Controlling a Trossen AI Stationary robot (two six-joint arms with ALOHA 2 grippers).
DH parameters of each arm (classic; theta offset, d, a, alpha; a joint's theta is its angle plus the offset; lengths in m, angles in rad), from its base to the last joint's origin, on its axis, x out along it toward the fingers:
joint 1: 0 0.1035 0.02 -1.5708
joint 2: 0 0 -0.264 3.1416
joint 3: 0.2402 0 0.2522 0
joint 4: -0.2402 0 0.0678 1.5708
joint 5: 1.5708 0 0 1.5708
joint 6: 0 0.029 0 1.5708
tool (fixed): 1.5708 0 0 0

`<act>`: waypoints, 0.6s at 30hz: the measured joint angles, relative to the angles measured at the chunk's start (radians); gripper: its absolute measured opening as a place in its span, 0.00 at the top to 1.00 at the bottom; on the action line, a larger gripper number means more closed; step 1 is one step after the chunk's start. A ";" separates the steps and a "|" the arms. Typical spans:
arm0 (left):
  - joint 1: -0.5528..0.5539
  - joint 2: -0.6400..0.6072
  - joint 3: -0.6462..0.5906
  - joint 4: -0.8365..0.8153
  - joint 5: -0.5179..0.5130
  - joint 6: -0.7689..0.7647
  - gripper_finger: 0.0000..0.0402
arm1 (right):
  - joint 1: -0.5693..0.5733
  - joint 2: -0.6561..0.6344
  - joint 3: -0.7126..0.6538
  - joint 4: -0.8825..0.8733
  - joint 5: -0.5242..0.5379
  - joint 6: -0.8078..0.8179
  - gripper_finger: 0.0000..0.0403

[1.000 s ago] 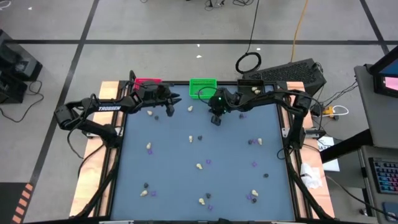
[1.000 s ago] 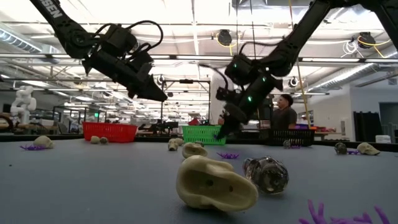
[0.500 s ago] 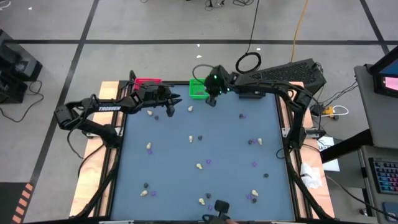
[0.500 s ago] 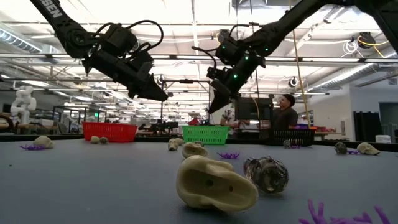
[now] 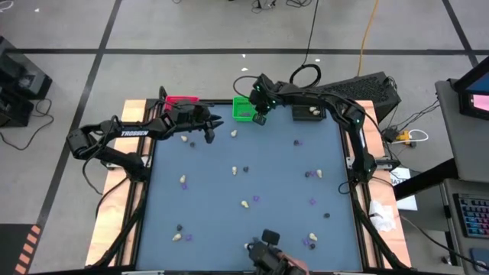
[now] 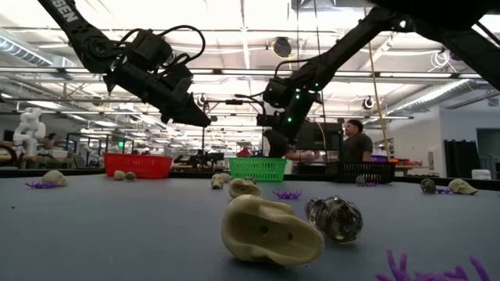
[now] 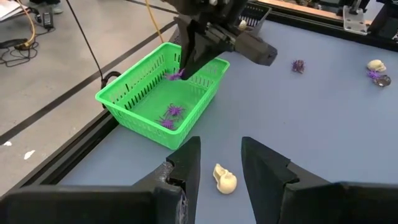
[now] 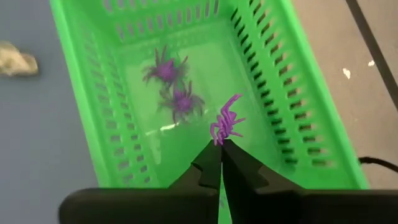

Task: Sort Halloween decoration
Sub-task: Put the purple spider toy into the green bin, then put the white skull toy into the black bin

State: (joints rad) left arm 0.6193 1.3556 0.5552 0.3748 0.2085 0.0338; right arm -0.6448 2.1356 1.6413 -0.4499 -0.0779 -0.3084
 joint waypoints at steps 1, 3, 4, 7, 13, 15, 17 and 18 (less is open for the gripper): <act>0.000 0.000 0.000 0.000 0.000 0.000 0.73 | -0.003 0.001 0.002 0.006 0.000 -0.001 0.98; 0.000 0.000 0.000 -0.001 0.000 0.000 0.73 | -0.004 -0.001 0.003 0.005 0.001 -0.008 0.94; 0.000 0.000 0.000 -0.001 -0.001 0.000 0.73 | -0.005 -0.001 0.003 0.006 0.004 -0.012 0.92; 0.000 0.000 0.000 0.000 -0.011 0.000 0.73 | -0.005 -0.010 0.003 -0.002 0.005 -0.013 0.83; 0.000 0.000 0.000 -0.003 -0.055 0.006 0.73 | -0.005 -0.040 0.003 -0.010 0.004 0.001 0.71; 0.000 0.000 0.000 -0.003 -0.056 0.006 0.73 | -0.005 -0.050 0.003 -0.011 0.002 0.000 0.73; 0.000 0.000 0.000 -0.003 -0.056 0.006 0.73 | -0.005 -0.060 0.003 -0.006 -0.003 0.000 0.78; 0.000 0.000 0.000 -0.003 -0.056 0.006 0.73 | -0.005 -0.064 -0.002 0.007 -0.003 0.000 0.82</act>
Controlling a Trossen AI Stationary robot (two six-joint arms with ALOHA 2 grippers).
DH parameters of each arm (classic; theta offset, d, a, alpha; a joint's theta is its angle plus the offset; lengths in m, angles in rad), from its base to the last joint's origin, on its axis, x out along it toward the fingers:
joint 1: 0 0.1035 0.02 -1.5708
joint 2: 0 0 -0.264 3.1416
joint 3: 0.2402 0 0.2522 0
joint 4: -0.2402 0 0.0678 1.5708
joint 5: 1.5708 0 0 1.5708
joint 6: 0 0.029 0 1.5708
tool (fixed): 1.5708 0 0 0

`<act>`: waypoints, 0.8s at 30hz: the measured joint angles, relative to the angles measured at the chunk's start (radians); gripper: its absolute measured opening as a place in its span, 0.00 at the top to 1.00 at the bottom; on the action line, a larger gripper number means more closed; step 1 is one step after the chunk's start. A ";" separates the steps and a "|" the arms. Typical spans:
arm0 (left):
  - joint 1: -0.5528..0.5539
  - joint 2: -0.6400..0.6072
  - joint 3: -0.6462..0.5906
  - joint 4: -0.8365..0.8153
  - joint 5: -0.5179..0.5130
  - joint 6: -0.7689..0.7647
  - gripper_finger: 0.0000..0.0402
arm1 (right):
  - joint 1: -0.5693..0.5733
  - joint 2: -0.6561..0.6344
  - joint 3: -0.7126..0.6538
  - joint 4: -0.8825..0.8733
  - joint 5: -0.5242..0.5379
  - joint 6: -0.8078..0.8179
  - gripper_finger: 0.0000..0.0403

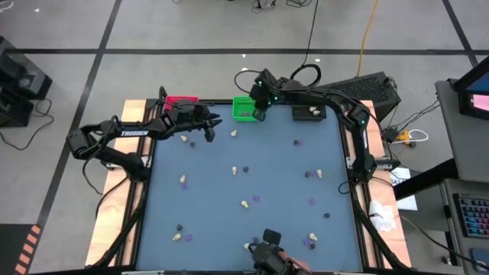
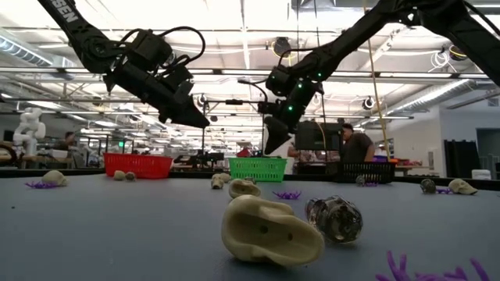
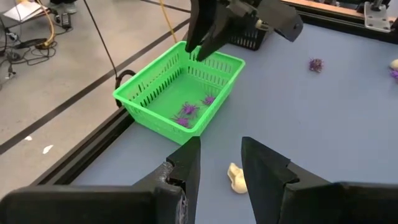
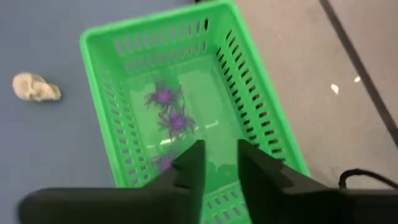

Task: Sort Halloween decoration
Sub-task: Put the white skull toy into the black bin

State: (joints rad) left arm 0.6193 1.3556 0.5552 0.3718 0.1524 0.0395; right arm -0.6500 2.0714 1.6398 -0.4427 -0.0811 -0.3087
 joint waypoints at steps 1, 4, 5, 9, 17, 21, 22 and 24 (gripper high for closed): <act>0.000 0.000 0.000 0.001 0.000 0.000 0.73 | 0.002 -0.005 -0.012 0.021 0.000 -0.001 0.86; 0.000 0.000 0.000 0.003 0.000 0.000 0.73 | 0.014 -0.028 -0.062 0.096 -0.018 0.000 0.98; 0.000 0.000 0.000 0.003 0.000 0.000 0.73 | 0.019 -0.041 -0.085 0.129 -0.027 0.007 0.98; 0.000 0.000 0.000 0.004 -0.001 0.025 0.73 | 0.047 -0.112 -0.199 0.264 -0.028 0.049 0.99; 0.002 0.000 0.038 -0.046 0.001 0.087 0.73 | 0.097 -0.286 -0.544 0.655 -0.037 0.127 1.00; 0.010 0.000 0.138 -0.292 0.019 0.171 0.73 | 0.124 -0.360 -0.755 0.916 -0.056 0.147 1.00; 0.011 0.000 0.168 -0.366 0.019 0.204 0.74 | 0.131 -0.377 -0.798 0.972 -0.056 0.163 1.00; 0.015 0.000 0.229 -0.513 0.018 0.258 0.76 | 0.138 -0.418 -0.879 1.056 -0.056 0.191 1.00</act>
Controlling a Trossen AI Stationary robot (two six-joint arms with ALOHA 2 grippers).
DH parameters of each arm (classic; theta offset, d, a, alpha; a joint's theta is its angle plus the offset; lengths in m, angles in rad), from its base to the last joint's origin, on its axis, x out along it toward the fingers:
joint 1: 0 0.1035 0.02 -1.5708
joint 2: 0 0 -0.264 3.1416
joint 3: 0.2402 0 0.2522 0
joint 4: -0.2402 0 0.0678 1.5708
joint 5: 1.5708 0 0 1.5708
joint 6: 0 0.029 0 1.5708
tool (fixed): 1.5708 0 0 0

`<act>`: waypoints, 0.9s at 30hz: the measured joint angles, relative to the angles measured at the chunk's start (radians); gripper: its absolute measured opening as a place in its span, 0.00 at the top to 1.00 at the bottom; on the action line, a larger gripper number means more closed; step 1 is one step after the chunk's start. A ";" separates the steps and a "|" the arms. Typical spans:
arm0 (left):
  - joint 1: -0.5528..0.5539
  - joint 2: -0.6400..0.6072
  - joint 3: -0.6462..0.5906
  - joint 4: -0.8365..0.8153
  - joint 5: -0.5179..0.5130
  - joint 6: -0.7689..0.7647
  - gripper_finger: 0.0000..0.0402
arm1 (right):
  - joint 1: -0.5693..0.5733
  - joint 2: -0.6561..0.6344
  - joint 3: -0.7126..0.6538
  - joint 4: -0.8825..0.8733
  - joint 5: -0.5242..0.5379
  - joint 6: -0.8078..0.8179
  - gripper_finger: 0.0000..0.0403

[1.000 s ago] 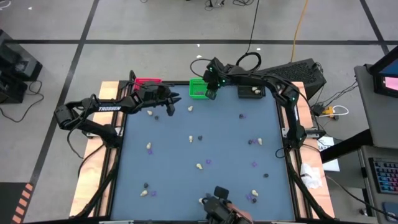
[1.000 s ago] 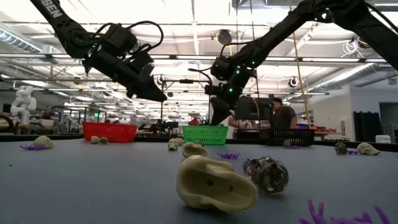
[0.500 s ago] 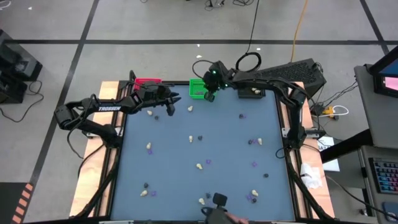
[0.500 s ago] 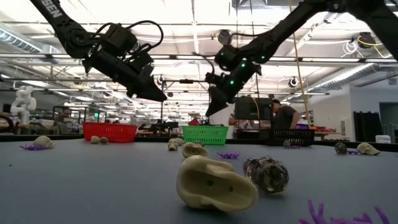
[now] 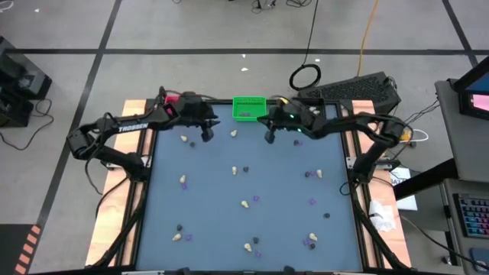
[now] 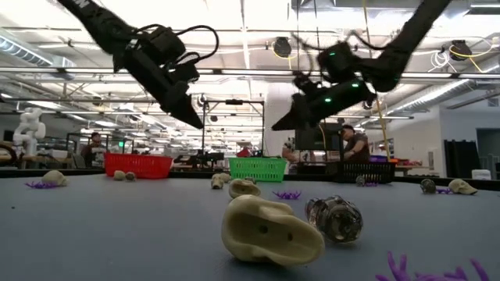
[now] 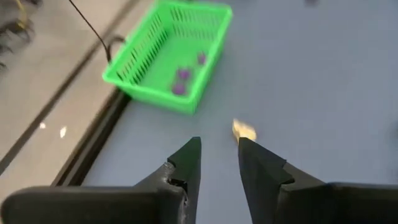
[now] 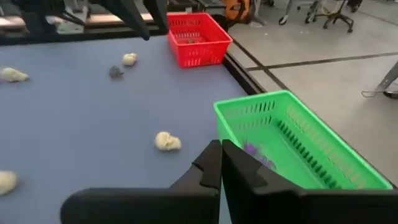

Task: Sort Halloween decoration
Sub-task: Put the white skull toy into the black bin

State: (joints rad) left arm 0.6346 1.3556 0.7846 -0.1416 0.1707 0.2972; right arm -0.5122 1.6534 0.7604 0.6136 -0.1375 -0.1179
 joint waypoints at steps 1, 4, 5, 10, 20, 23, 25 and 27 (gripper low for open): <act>0.002 0.000 0.031 -0.068 0.000 0.018 0.78 | 0.003 -0.020 -0.036 0.026 0.000 0.009 1.00; 0.017 0.000 0.114 -0.257 -0.008 0.047 0.85 | 0.006 -0.077 -0.115 0.069 0.002 0.007 1.00; 0.024 0.000 0.134 -0.318 -0.014 0.048 0.88 | 0.006 -0.097 -0.129 0.068 0.002 0.001 1.00; 0.052 -0.001 0.189 -0.537 -0.080 -0.044 0.99 | 0.003 -0.187 -0.164 0.063 0.004 -0.003 1.00; 0.064 0.000 0.165 -0.718 -0.167 -0.381 0.88 | 0.003 -0.255 -0.169 0.010 0.002 -0.013 1.00; 0.059 0.000 0.145 -0.715 -0.184 -0.460 0.80 | 0.003 -0.255 -0.169 -0.021 0.002 -0.021 1.00; 0.057 0.000 0.138 -0.717 -0.213 -0.505 0.74 | 0.003 -0.255 -0.169 -0.029 0.002 -0.033 1.00; 0.057 0.000 0.130 -0.715 -0.234 -0.555 0.68 | 0.003 -0.255 -0.169 -0.030 0.002 -0.042 1.00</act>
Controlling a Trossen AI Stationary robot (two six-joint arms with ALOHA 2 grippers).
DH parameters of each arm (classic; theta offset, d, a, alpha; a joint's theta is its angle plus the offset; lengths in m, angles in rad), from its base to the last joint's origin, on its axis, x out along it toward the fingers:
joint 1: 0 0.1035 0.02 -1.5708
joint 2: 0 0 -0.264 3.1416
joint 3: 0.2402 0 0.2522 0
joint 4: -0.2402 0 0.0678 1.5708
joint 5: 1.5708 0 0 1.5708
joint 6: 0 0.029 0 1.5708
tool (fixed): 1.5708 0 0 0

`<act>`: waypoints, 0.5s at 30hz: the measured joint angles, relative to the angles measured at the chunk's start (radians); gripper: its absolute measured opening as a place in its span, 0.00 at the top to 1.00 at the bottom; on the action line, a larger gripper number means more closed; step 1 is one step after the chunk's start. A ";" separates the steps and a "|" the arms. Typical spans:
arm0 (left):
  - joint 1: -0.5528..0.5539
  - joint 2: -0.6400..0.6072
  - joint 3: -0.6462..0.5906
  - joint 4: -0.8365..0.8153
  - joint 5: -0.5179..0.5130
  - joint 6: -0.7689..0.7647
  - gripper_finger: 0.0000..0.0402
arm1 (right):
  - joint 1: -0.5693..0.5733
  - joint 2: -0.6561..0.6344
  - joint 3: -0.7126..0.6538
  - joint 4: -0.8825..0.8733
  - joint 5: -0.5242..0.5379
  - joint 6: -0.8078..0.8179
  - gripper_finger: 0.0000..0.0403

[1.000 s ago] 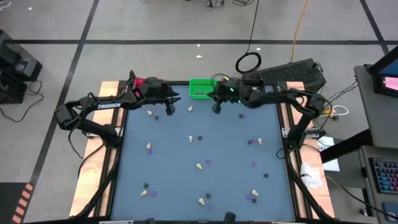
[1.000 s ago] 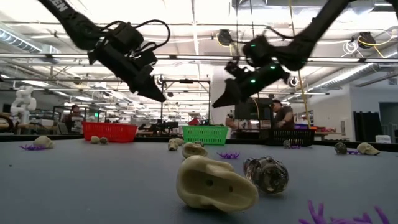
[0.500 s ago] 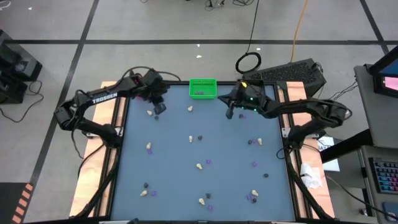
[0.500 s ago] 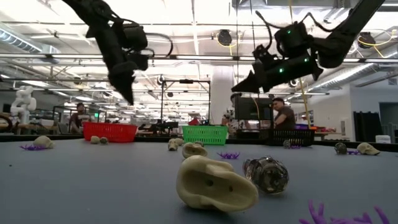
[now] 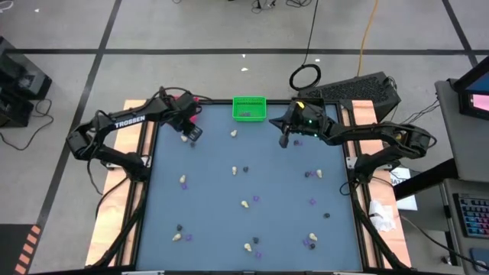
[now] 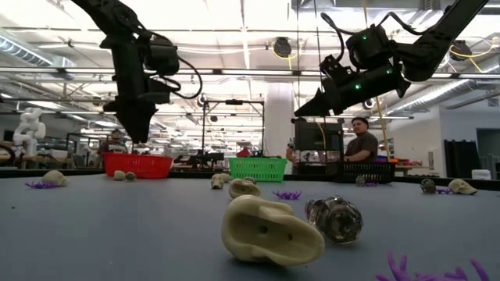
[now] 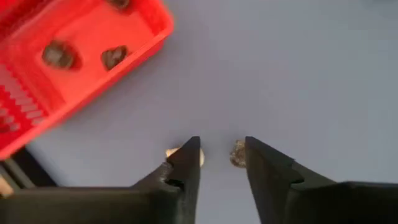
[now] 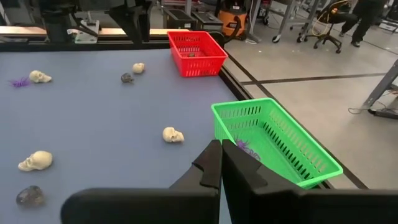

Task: Sort Halloween decoration
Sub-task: Put the white skull toy into the black bin

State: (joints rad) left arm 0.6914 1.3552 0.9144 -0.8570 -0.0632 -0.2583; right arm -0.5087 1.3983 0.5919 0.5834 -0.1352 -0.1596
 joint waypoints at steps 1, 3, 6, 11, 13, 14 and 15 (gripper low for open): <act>0.000 0.000 -0.006 -0.001 -0.005 -0.019 0.66 | 0.000 0.000 0.000 -0.001 0.000 -0.003 1.00; 0.000 0.000 -0.023 0.002 -0.029 -0.052 0.61 | 0.000 0.000 0.000 -0.001 0.000 -0.004 1.00; 0.000 0.000 -0.059 0.009 -0.045 -0.109 0.54 | 0.000 0.000 0.000 -0.003 -0.001 0.001 1.00; 0.001 0.000 -0.119 0.073 -0.051 -0.202 0.49 | 0.000 0.000 0.000 -0.003 -0.052 -0.001 1.00; 0.001 0.000 -0.141 0.103 -0.051 -0.229 0.48 | 0.000 0.000 0.000 -0.003 -0.053 -0.001 1.00; 0.001 0.000 -0.150 0.116 -0.051 -0.237 0.48 | 0.000 0.000 0.000 -0.003 -0.054 -0.001 1.00; 0.001 0.000 -0.160 0.134 -0.049 -0.248 0.48 | 0.000 0.000 0.000 -0.003 -0.054 -0.001 1.00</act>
State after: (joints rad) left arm 0.6926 1.3552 0.7547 -0.7227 -0.1124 -0.5060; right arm -0.5083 1.3983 0.5919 0.5807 -0.1889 -0.1608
